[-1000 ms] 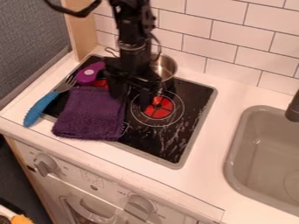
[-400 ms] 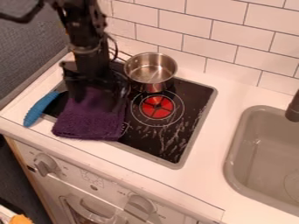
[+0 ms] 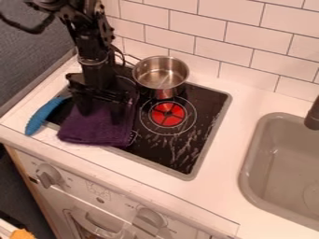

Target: Moved the purple cloth to the right side of the right burner.

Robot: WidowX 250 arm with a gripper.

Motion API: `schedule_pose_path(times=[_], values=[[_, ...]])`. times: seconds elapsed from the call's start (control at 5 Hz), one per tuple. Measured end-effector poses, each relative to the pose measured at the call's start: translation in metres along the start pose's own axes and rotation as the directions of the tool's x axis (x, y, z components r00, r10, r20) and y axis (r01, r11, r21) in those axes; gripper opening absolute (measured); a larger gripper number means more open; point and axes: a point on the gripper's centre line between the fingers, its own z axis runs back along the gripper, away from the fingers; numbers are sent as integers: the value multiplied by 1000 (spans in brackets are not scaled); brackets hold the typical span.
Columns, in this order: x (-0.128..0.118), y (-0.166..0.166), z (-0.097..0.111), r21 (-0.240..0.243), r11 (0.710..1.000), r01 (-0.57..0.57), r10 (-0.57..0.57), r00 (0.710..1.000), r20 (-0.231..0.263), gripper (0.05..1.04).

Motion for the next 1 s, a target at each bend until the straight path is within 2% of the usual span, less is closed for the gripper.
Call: schedule_pose_path(times=[0.2,0.4,0.6,0.8,1.0], values=[[6,-1,-4,-2,1000,4,-4,1000,1,1001],[4,-22,-6,-21,998,65,-65,998,-5,1001],[3,-51,-2,-21,988,151,-151,988,36,999],[-1,-98,1,-16,955,297,-295,954,50,999],[-1,-138,3,-23,929,369,-368,928,55,999]])
